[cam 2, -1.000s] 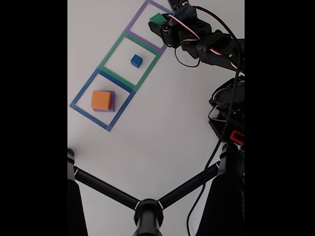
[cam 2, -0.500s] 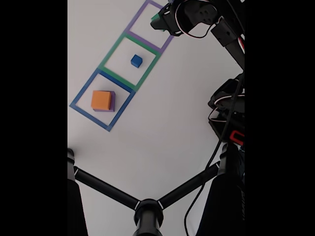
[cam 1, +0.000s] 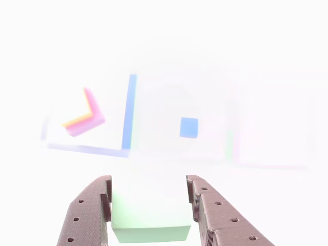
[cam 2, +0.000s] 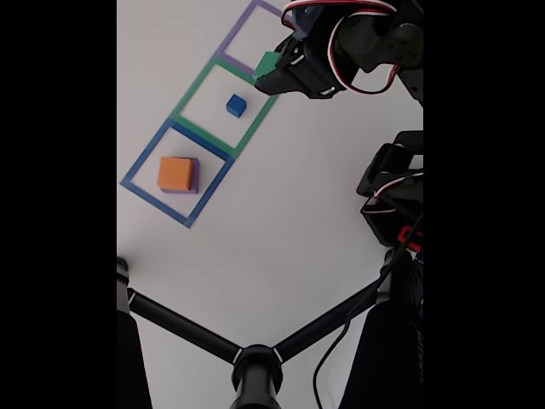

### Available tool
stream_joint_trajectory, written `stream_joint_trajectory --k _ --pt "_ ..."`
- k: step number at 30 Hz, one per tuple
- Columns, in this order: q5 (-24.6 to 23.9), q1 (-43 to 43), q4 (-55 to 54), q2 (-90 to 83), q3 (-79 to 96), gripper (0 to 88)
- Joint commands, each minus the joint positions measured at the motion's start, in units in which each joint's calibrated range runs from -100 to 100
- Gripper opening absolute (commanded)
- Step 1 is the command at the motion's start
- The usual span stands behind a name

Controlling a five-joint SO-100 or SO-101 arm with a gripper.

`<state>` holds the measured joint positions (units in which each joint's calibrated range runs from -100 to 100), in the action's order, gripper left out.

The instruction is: Tower of hanoi

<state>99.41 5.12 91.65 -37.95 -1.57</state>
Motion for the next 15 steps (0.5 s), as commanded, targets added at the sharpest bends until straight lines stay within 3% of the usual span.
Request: stream_joint_trajectory --k 1,9,15 --pt "0.59 4.85 -0.88 0.77 -2.8 8.1" --pt "0.59 12.33 -6.07 3.59 -1.07 8.0" --pt "0.59 15.98 -23.31 4.24 11.66 8.0"
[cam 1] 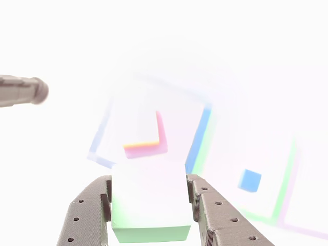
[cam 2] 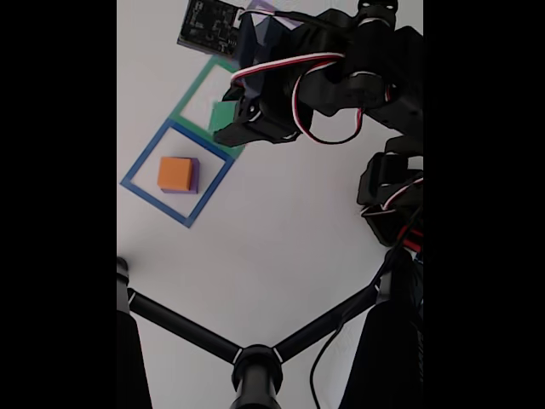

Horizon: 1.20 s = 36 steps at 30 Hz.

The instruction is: Tower of hanoi

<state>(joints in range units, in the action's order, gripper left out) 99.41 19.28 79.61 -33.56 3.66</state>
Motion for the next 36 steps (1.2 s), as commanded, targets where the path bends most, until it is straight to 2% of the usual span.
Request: stream_joint_trajectory --k 1,11,18,28,36 --pt "0.59 1.91 -14.84 0.01 9.25 8.0" --pt "0.59 2.2 -55.16 2.19 39.89 7.8" --pt "0.59 3.83 -76.86 6.55 51.98 7.7" --pt "0.59 3.73 -99.94 18.98 57.44 7.7" --pt "0.59 3.64 -104.88 23.1 57.8 7.6"
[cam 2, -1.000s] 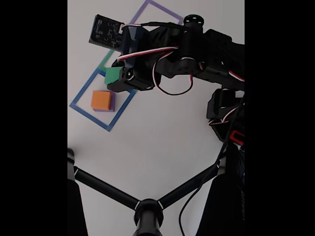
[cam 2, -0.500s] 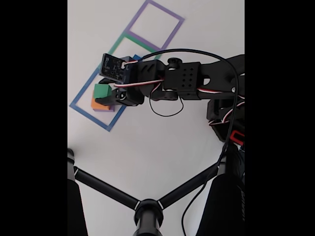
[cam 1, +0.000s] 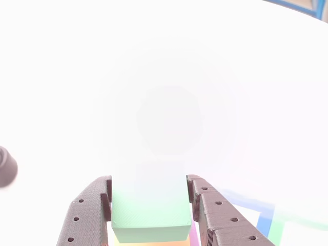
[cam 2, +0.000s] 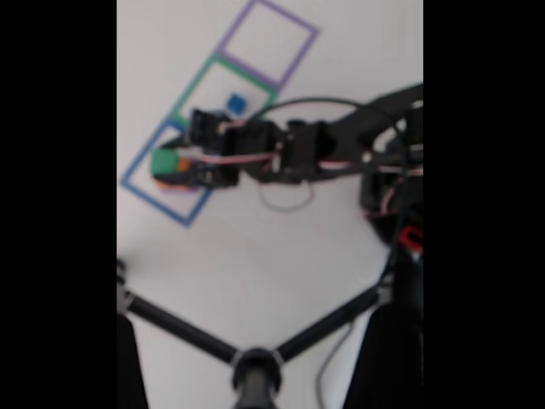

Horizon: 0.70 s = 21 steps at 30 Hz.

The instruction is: Tower of hanoi

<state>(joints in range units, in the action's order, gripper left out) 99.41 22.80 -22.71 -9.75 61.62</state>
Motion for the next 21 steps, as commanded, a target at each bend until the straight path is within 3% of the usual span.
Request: stream_joint_trajectory --k 1,21 --pt "0.59 0.11 -2.63 -0.71 0.11 7.6" --pt "0.59 -0.17 -7.81 3.98 1.47 7.5"
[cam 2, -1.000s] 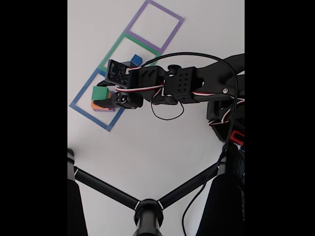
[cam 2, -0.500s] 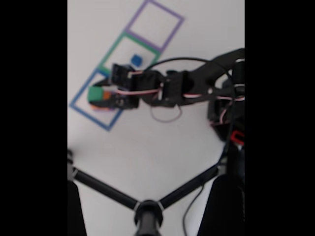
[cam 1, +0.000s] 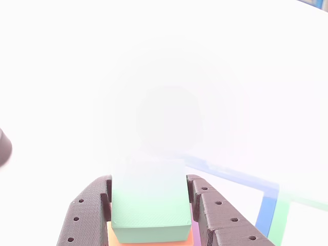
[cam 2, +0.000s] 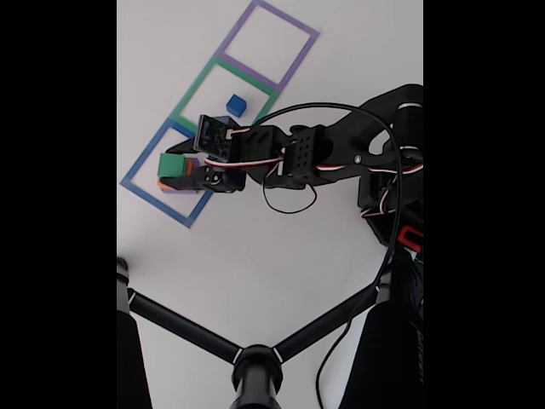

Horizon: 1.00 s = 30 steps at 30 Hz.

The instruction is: Tower of hanoi

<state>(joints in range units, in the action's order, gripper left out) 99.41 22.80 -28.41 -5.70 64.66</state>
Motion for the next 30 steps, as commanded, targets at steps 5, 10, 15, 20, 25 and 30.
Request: stream_joint_trajectory --k 5,10,15,20,25,30 --pt "0.59 -0.46 -3.25 1.22 -1.76 18.1" --pt "0.59 -0.75 -3.73 1.3 -1.66 25.4" --pt "0.59 -1.13 -3.73 0.81 -1.85 26.2" --pt "0.59 -1.42 -0.82 -2.34 -3.03 26.1" --pt "0.59 -2.28 14.81 -11.86 -7.21 24.9" --pt "0.59 -5.06 41.93 -23.09 -17.76 18.5"
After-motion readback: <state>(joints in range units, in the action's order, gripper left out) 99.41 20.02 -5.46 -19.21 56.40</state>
